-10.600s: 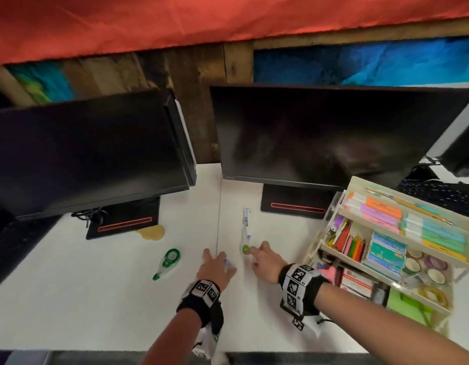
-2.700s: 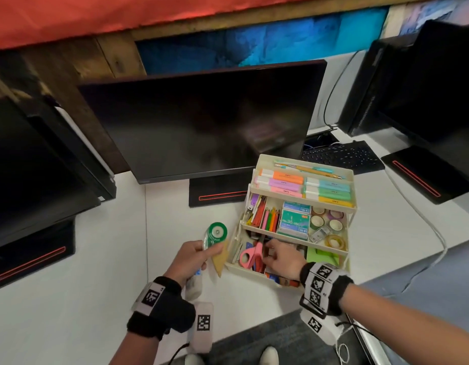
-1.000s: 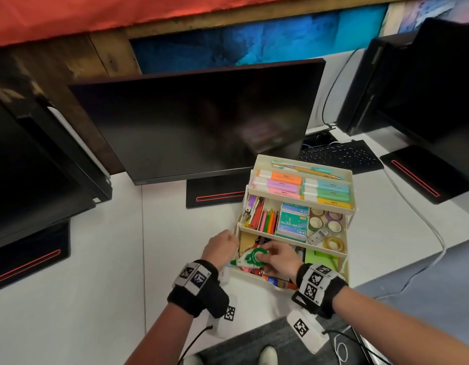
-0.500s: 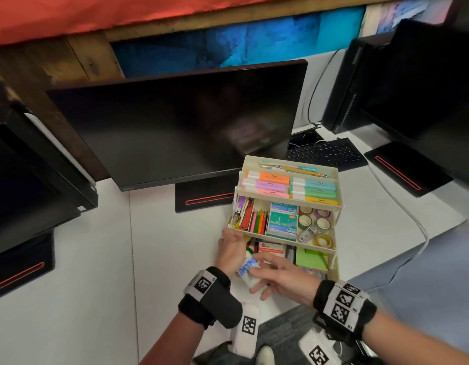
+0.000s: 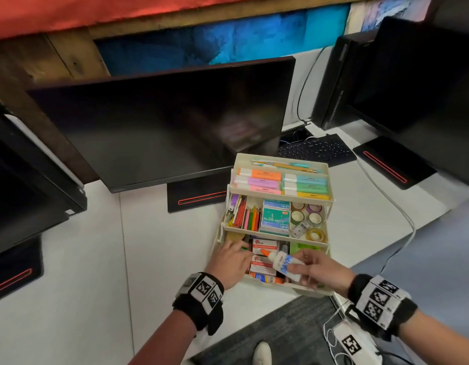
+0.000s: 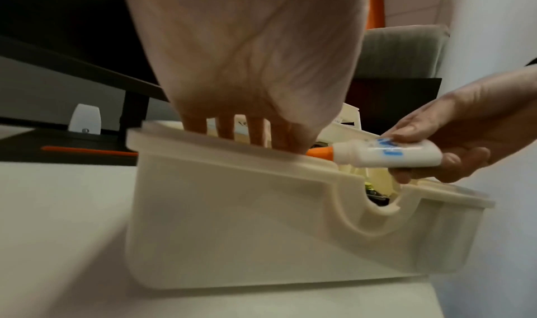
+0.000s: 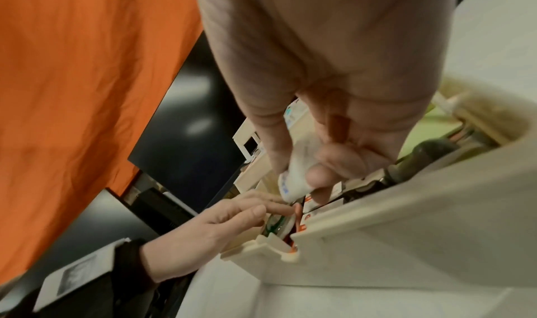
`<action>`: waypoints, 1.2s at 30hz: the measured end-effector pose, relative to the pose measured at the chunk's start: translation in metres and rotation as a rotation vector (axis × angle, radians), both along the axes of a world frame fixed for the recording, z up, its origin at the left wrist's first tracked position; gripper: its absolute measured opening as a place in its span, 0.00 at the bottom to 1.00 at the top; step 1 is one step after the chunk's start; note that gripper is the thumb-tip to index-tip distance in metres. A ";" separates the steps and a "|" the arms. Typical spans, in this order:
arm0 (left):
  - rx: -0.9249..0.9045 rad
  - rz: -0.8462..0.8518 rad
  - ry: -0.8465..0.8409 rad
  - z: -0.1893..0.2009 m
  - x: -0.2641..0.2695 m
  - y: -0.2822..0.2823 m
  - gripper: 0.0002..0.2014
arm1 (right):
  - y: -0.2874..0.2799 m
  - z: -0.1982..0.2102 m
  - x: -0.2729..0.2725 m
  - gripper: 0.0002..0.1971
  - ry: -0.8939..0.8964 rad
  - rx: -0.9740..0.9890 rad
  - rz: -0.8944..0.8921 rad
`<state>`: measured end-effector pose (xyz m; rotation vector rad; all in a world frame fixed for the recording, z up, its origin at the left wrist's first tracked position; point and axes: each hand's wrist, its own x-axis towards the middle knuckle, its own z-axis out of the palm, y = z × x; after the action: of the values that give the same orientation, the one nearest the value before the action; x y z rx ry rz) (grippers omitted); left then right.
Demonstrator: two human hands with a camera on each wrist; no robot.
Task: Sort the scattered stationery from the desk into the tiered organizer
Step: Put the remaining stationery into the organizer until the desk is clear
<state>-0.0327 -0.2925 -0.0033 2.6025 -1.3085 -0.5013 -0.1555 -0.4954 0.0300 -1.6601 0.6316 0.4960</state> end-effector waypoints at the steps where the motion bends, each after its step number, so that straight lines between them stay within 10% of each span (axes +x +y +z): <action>1: -0.005 -0.001 0.003 0.000 0.001 0.001 0.19 | 0.003 -0.002 0.002 0.10 0.010 -0.009 -0.027; 6: -0.097 0.024 0.004 -0.001 0.001 0.002 0.17 | 0.028 -0.009 0.022 0.11 0.026 -0.030 -0.064; 13: -0.164 0.054 -0.038 -0.004 -0.008 0.002 0.18 | 0.032 -0.024 0.027 0.20 -0.128 -0.647 0.179; 36: -0.135 0.034 -0.042 -0.015 -0.007 -0.011 0.20 | 0.042 -0.033 0.027 0.26 -0.188 -0.974 0.535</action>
<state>-0.0399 -0.3039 -0.0188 2.5328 -1.2614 -0.3425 -0.1280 -0.4537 -0.0034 -2.7977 0.2700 0.4154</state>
